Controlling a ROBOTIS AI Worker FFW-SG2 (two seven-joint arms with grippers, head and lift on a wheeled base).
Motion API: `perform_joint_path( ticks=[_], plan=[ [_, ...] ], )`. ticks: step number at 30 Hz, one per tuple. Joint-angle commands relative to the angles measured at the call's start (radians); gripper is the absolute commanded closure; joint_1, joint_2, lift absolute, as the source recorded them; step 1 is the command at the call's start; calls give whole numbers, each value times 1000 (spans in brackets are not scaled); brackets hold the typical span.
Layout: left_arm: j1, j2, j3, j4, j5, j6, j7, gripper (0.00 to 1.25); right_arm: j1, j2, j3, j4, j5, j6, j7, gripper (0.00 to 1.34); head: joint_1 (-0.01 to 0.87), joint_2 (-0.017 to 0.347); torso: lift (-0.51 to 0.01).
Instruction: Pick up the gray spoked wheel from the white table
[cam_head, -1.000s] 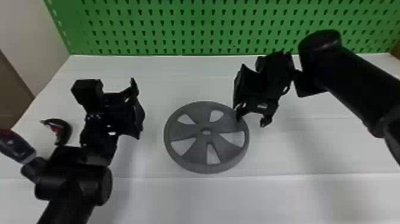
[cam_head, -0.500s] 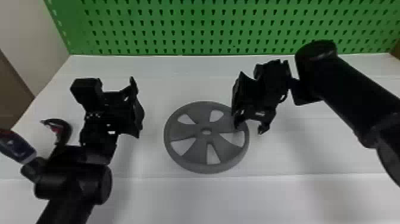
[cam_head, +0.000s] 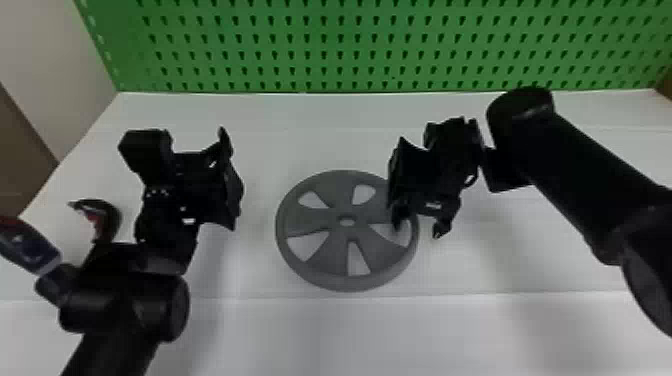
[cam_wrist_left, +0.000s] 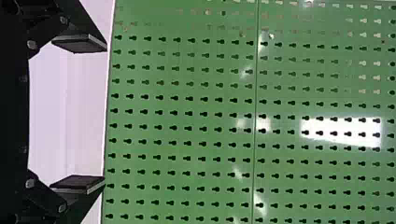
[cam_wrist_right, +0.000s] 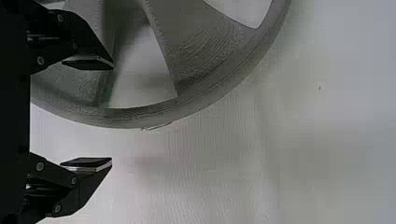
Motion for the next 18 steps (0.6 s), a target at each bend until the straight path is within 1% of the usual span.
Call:
perform_joint_path(
  ticks=[1, 5, 18],
  plan=[
    [-3, 0, -4, 0, 1, 0, 2, 265, 6, 3, 0, 0, 4, -14, 0, 521, 806, 44, -98],
    [-6, 0, -9, 0, 2, 0, 6, 265, 9, 6, 1, 0, 5, -24, 1, 521, 806, 44, -98],
    [-9, 0, -13, 0, 4, 0, 12, 265, 15, 3, 21, 0, 5, -31, 1, 521, 806, 44, -98]
  ],
)
